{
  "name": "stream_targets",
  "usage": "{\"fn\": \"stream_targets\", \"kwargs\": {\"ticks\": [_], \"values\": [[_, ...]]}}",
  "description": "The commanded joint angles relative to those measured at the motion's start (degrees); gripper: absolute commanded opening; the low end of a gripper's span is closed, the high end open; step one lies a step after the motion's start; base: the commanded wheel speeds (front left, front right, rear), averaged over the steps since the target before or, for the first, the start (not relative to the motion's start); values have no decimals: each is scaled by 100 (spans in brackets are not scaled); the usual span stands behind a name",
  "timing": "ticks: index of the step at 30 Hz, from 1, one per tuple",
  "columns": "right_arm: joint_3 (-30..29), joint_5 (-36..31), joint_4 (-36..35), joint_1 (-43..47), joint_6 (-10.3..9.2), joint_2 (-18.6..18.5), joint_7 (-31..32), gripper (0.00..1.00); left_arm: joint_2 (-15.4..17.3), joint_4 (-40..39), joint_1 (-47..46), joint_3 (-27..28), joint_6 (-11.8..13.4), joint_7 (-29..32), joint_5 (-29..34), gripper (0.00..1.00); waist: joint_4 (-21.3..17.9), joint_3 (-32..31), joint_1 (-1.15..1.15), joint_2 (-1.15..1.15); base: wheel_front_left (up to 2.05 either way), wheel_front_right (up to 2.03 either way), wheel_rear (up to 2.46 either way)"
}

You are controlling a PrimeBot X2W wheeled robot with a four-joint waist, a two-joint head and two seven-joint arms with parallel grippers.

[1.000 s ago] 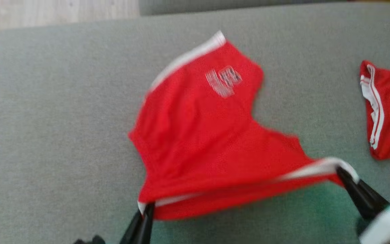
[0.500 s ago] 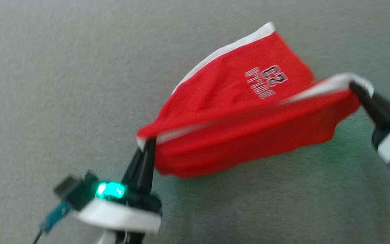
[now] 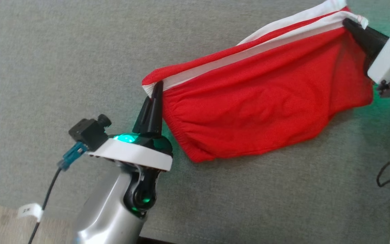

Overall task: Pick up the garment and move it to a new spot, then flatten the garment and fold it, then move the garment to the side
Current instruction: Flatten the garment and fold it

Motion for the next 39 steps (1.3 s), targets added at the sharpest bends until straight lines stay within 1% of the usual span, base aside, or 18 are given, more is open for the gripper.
{"fn": "stream_targets", "kwargs": {"ticks": [1,6,7,8,9,10,11,12,13,14,15,18,20,24,27,31,34,39], "values": [[74,-36,-151,-171,37,-53,-70,0,38,-83,-117,124,-34,-92,-23,0,85,82,-2,0,0,0,0],[148,-171,285,-437,37,-148,-293,0,-29,339,-362,-39,-85,-304,-117,0,168,134,-2,0,0,0,0],[174,-173,319,-470,37,-157,-327,6,-37,374,-393,-71,-92,-323,-148,0,173,151,-2,0,0,0,0],[193,-169,353,-506,37,-159,-373,8,-43,404,-424,-103,-98,-344,-168,0,176,168,-2,0,0,0,0],[211,-167,391,-539,37,-161,-413,15,-48,434,-451,-132,-102,-365,-178,0,176,180,-2,0,0,0,0],[235,-173,423,-568,37,-165,-458,30,-52,462,-472,-159,-106,-382,-192,4,172,191,-2,0,0,0,0],[264,-181,453,-594,37,-167,-506,61,-57,496,-488,-187,-107,-389,-214,13,165,202,-2,0,0,0,0],[300,-188,472,-613,37,-167,-566,100,-60,539,-503,-214,-101,-392,-219,29,155,212,-2,0,0,0,0],[340,-219,476,-628,37,-176,-661,100,-62,580,-515,-230,-87,-402,-220,43,141,211,-2,0,0,0,0],[386,-239,480,-634,37,-187,-761,100,-65,617,-518,-241,-73,-414,-225,78,122,199,-2,0,0,0,0],[453,-236,487,-632,37,-212,-816,100,-66,649,-514,-239,-40,-432,-220,100,98,182,-2,0,0,0,0],[799,-274,353,-613,37,-465,-994,100,-57,727,-429,-221,111,-449,-216,100,-2,83,-2,0,0,0,0],[988,-151,198,-578,37,-628,-1037,100,16,740,-319,-186,308,-481,-115,100,-86,-12,-2,0,0,0,0],[1305,-211,-160,-408,37,-1161,-1023,100,308,567,1,-242,747,-575,382,100,-225,-257,-2,0,0,0,0],[1412,-423,-334,-207,37,-1398,-986,100,574,285,284,-266,1098,-659,928,100,-281,-412,-2,0,0,0,0],[1491,-643,-310,46,37,-1414,-844,100,653,-266,666,-163,1443,-711,1504,100,-235,-428,-2,0,0,0,0],[1457,-842,-140,157,37,-1330,-757,100,552,-831,816,77,1613,-716,2194,100,-96,-289,-2,0,0,0,0],[1425,-1047,199,197,37,-1202,-730,100,259,-1390,1046,358,1591,-717,2964,100,130,-89,-2,0,0,0,0]]}}
